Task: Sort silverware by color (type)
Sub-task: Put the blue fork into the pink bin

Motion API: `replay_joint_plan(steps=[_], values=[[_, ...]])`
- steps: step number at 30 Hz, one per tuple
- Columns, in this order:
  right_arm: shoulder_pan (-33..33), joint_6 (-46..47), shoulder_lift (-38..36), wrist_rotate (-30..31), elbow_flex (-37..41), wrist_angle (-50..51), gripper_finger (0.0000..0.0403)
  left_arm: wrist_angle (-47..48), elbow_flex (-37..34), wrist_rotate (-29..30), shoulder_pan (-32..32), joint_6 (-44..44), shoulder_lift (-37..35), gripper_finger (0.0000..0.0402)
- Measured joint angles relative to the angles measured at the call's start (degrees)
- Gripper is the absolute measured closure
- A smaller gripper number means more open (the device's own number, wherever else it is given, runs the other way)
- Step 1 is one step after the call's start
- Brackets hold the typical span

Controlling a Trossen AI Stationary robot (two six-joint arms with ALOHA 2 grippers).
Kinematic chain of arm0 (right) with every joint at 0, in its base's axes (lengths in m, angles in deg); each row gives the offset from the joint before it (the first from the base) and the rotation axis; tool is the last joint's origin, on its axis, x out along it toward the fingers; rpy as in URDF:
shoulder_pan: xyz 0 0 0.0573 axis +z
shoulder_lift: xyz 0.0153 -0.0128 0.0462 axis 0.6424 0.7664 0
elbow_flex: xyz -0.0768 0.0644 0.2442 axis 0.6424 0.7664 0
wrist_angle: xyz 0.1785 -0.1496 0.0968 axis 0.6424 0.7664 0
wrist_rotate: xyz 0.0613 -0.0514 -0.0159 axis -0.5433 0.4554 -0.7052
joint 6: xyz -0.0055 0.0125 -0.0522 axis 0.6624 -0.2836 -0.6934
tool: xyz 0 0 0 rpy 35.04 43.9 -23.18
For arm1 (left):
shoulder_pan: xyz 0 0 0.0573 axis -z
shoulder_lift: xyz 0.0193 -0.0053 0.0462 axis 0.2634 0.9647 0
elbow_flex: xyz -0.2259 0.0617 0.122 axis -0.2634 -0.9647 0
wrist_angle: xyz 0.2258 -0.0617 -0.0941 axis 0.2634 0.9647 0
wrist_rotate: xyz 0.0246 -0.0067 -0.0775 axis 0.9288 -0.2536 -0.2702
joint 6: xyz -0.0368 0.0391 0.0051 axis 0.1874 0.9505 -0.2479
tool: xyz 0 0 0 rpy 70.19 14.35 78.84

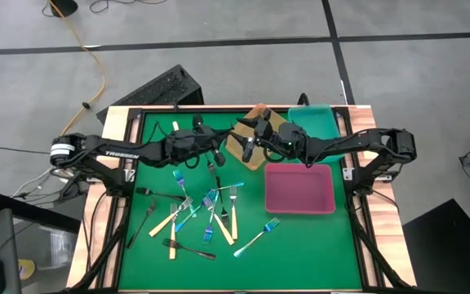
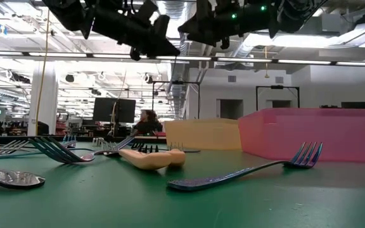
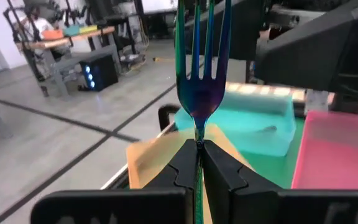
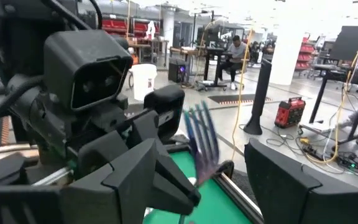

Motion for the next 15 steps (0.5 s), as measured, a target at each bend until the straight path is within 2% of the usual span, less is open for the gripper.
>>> replay_joint_plan(steps=[9, 15], values=[[-0.46, -0.63, 0.69, 1.73, -0.04, 0.4, 0.0142, -0.23, 2.01, 0.68, 0.27, 1.14, 2.2, 0.0401], [-0.75, -0.66, 0.77, 4.66, 0.0, 1.08, 0.0186, -0.22, 2.02, 1.27, 0.83, 1.31, 2.16, 0.0401]])
